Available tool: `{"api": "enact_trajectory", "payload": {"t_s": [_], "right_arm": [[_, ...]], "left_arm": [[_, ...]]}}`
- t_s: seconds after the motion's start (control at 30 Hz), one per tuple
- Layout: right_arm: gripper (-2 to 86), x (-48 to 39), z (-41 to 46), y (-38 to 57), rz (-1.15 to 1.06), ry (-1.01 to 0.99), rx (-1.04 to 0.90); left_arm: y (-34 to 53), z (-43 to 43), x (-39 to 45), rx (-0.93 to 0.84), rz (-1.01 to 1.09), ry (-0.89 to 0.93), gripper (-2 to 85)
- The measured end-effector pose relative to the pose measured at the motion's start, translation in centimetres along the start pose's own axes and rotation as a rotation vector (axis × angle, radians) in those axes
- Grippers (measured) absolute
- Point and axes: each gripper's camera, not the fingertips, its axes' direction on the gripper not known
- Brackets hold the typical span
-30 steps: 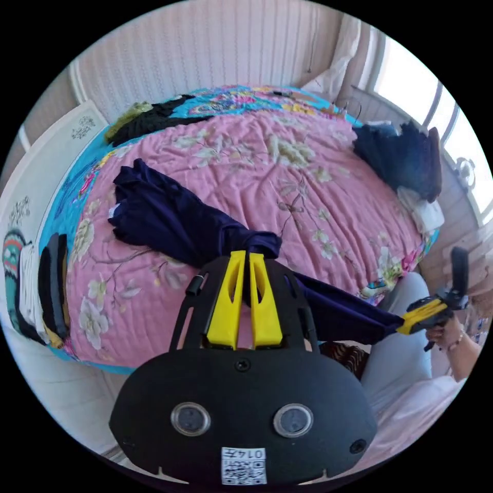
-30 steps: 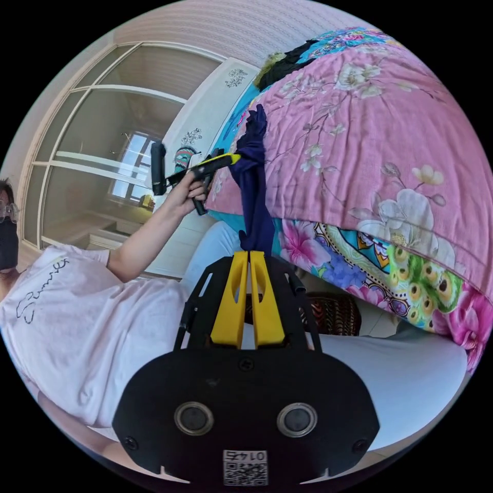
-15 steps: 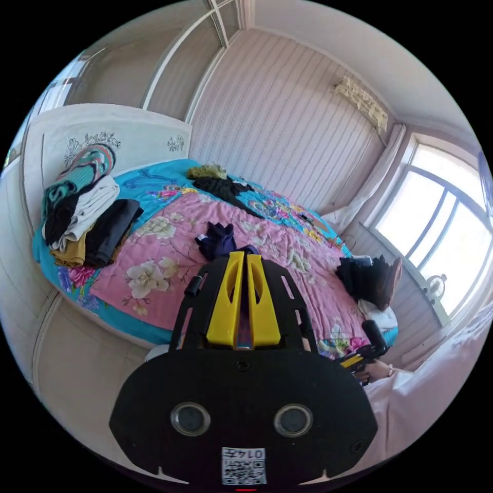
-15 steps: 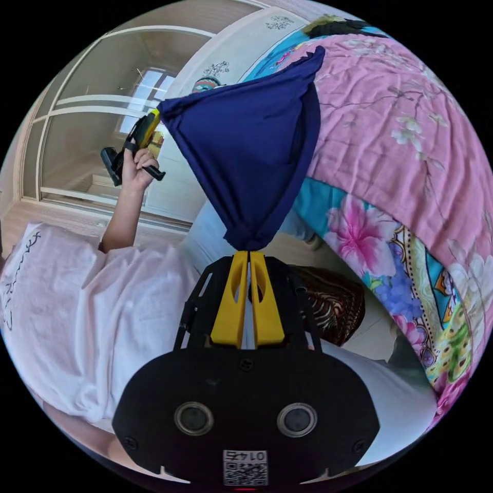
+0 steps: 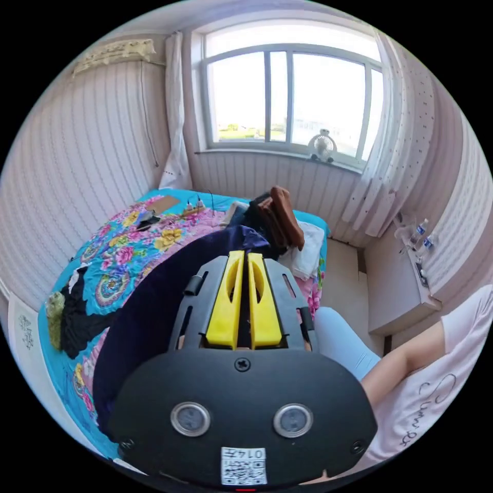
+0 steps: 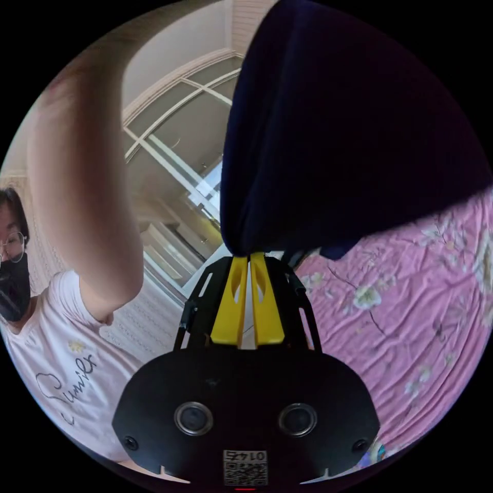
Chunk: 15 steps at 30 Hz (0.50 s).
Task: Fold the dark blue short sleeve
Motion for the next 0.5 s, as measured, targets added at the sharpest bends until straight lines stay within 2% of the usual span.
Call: {"api": "enact_trajectory", "payload": {"t_s": [0.07,0.17,0.23,0.3,0.4,0.5], "right_arm": [[-0.2,3.2,-0.7,3.5,0.118,0.038,-0.004],[-0.1,8.0,-0.1,10.3,0.325,0.100,-0.161],[0.2,11.0,-0.4,13.9,0.507,0.041,-0.200],[1.3,14.3,-1.4,16.5,0.705,-0.100,-0.228],[3.9,15.2,-3.8,17.5,0.724,-0.128,-0.300],[6.7,15.1,-7.2,19.2,0.776,-0.191,-0.286]], "left_arm": [[2.7,4.6,2.5,-0.011,0.028,0.031,-0.7],[8.7,11.3,4.6,-0.092,-0.046,0.059,-0.5],[12.1,14.7,4.6,-0.178,-0.110,0.124,-0.5],[15.8,17.2,3.8,-0.233,-0.224,0.189,0.4],[18.6,17.1,3.2,-0.253,-0.297,0.275,4.3],[21.2,13.9,3.5,-0.232,-0.303,0.240,5.3]]}}
